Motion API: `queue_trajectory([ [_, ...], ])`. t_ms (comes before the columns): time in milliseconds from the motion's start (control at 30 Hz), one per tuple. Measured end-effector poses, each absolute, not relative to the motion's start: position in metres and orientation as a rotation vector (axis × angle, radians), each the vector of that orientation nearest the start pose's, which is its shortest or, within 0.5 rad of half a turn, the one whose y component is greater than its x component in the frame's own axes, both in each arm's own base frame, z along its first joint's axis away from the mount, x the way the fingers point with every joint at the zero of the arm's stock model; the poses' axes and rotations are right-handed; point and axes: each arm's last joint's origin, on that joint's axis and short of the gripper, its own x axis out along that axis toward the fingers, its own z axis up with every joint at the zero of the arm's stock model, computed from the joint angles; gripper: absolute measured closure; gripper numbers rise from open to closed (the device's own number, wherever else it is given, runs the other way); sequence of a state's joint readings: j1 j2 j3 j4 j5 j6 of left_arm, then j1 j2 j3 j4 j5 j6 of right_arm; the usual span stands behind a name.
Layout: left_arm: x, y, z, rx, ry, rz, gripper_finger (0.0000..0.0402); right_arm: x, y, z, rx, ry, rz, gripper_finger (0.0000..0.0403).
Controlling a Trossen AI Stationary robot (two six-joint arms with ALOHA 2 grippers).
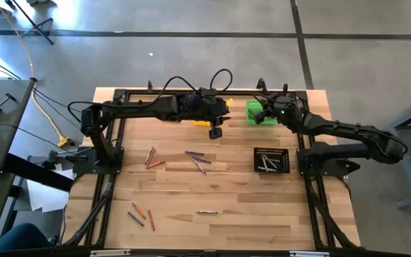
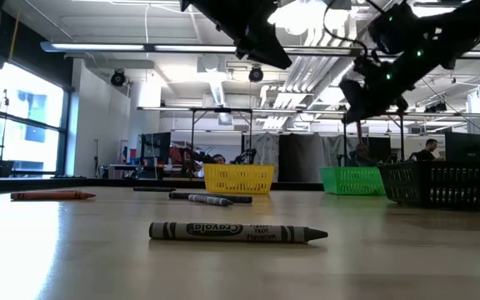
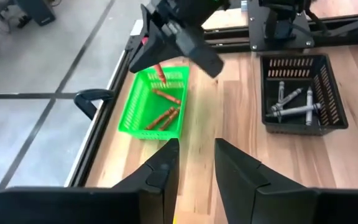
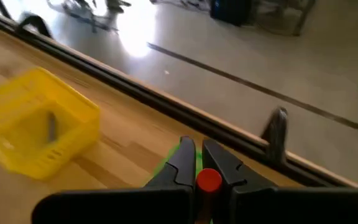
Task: Sort crayons
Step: Put the orange crayon into the green bin, then put the blue crayon into the yellow bin
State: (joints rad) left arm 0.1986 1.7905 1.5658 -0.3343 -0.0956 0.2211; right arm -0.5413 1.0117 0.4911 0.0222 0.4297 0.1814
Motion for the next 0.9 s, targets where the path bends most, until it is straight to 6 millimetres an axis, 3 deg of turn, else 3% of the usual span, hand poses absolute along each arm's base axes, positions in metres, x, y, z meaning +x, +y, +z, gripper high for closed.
queue_trajectory([
  [200, 0.404, 0.080, 0.314, 0.181, 0.591, 0.218, 0.0320, 0.163, -0.129, 0.191, 0.217, 0.509, -1.061, 0.0392],
  [433, 0.395, 0.073, 0.302, 0.174, 0.747, 0.191, 0.0321, 0.163, -0.134, 0.183, 0.224, 0.551, -1.067, 0.0326],
  [667, 0.373, 0.073, 0.284, 0.114, 1.037, 0.298, 0.0321, 0.165, -0.132, 0.197, 0.224, 0.478, -1.033, 0.0286],
  [900, 0.349, 0.084, 0.256, 0.130, 1.275, 0.428, 0.0320, 0.175, -0.115, 0.226, 0.244, 0.335, -0.748, 0.0286],
])
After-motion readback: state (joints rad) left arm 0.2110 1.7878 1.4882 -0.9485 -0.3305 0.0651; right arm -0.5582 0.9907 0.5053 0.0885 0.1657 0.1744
